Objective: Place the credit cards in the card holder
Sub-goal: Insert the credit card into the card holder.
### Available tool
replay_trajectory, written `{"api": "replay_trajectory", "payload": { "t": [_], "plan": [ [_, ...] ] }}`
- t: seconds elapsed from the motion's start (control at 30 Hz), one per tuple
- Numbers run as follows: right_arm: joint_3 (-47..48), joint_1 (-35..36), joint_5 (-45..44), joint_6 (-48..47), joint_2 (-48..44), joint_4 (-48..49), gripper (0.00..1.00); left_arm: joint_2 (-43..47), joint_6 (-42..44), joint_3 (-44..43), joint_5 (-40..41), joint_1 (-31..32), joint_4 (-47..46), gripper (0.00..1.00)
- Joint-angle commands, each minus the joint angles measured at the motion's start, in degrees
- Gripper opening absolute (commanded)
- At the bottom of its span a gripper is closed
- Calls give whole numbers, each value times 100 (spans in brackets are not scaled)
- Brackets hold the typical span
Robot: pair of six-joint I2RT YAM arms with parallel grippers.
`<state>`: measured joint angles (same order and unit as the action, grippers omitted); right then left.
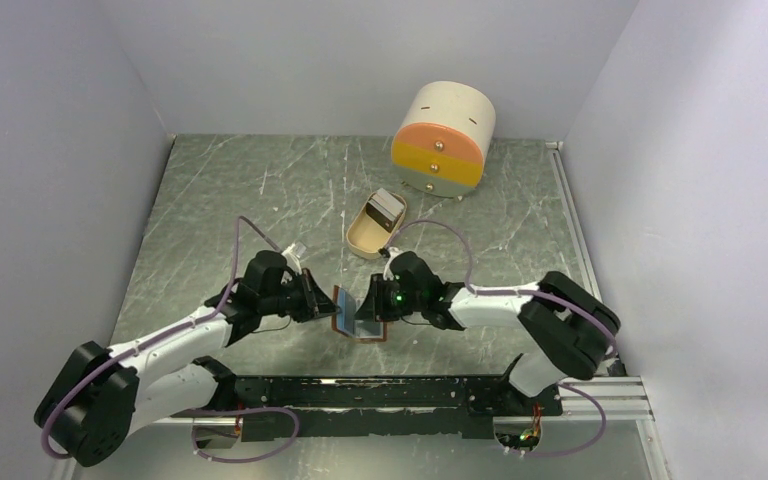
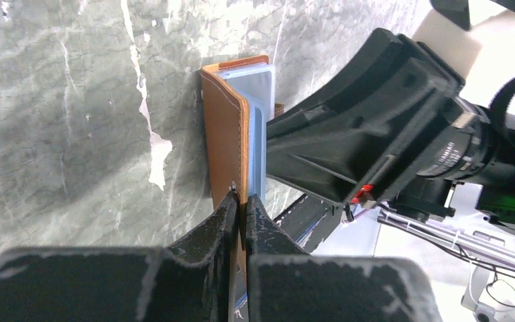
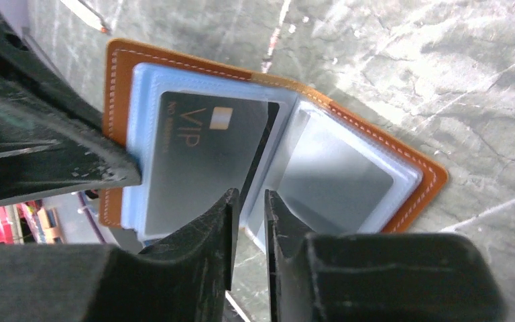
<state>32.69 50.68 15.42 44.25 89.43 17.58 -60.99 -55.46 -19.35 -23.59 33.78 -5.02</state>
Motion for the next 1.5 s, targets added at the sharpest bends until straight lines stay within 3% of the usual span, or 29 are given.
{"api": "replay_trajectory", "payload": {
  "t": [0.0, 0.1, 0.3, 0.93, 1.47],
  "plan": [
    [208, 7, -209, 0, -619, -398, 31, 276, 170, -380, 414, 64, 855, 9],
    [341, 30, -345, 184, -857, -587, 50, 315, 139, -453, 522, 74, 1058, 9],
    [586, 176, -506, 529, -767, -729, 56, 255, 121, -671, 752, 125, 1427, 9],
    [1073, 270, -537, 337, 190, -977, 53, 231, 56, -584, 685, 196, 1170, 9],
    [869, 223, -1599, 2, -383, -2185, 49, 215, 98, -557, 815, 203, 1338, 9]
  ]
}}
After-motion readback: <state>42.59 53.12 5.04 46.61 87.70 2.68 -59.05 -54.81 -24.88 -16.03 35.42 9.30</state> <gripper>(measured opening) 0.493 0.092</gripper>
